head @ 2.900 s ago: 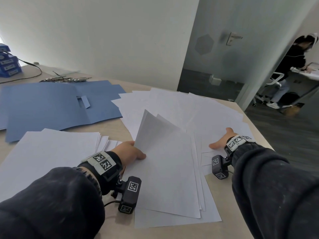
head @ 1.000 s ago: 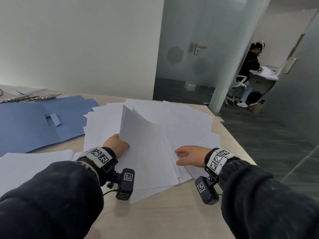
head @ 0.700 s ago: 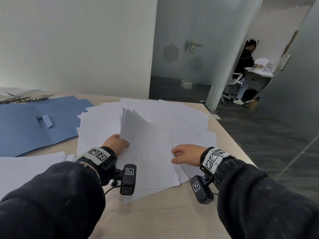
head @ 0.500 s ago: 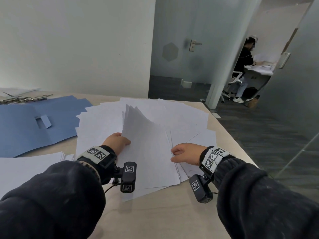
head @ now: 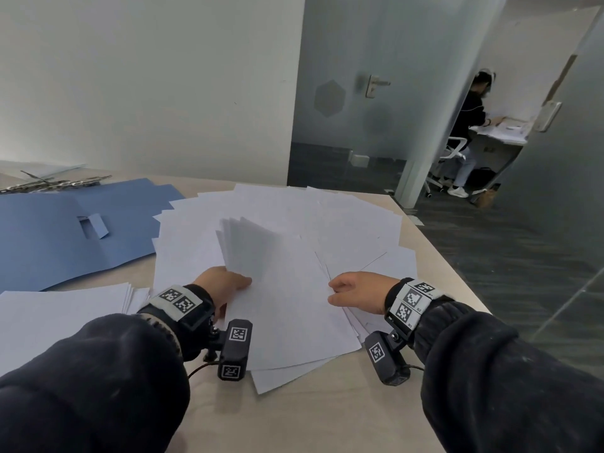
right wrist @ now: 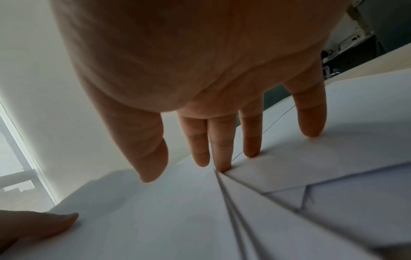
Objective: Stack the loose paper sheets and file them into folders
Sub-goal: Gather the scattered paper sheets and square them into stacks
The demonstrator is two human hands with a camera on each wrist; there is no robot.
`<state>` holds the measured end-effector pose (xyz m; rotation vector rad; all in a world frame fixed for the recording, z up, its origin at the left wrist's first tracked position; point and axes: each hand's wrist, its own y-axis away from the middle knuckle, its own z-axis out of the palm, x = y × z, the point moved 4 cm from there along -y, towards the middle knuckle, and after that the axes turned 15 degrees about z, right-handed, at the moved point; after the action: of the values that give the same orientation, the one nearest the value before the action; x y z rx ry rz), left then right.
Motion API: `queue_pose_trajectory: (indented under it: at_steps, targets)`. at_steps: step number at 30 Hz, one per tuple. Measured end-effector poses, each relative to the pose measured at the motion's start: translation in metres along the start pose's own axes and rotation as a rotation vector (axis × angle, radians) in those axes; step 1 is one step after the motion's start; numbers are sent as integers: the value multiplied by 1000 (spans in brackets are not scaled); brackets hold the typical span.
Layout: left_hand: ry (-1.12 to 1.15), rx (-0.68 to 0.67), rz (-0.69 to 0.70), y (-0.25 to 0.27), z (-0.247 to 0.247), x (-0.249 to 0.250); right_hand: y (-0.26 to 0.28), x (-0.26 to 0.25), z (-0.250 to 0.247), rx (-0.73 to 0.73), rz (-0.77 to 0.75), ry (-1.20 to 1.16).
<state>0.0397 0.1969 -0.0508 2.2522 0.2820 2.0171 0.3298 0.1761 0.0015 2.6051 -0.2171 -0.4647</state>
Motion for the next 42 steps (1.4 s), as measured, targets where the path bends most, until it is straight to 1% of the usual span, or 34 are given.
queue_pose_trajectory:
  at_steps: [3,6,10,13,17,20,26,32,35,38,42]
  targets:
    - [-149,26,94,0,-16,16,-2,-6,-7,51,7,63]
    - [-253,85,110,-1,-38,23,-13,-18,-16,136,26,153]
    - [-219,107,93,-4,-54,17,-37,-41,-32,271,32,297]
    - [-230,78,115,1,-53,17,-57,-65,-42,301,20,423]
    - [-230,40,133,4,-54,19,-88,-93,-53,304,20,611]
    - [-233,31,150,1,-56,15,-112,-111,-58,315,28,695]
    - [-270,9,178,-1,-56,15,-151,-143,-58,314,-44,846]
    - [-289,-2,179,-7,-56,14,-173,-162,-57,236,-100,1000]
    - [-283,3,178,-7,-56,13,-179,-165,-59,189,-121,1003]
    - [-280,3,181,-8,-56,12,-185,-162,-64,148,-140,947]
    - [-274,4,177,-8,-55,12,-191,-156,-70,121,-121,880]
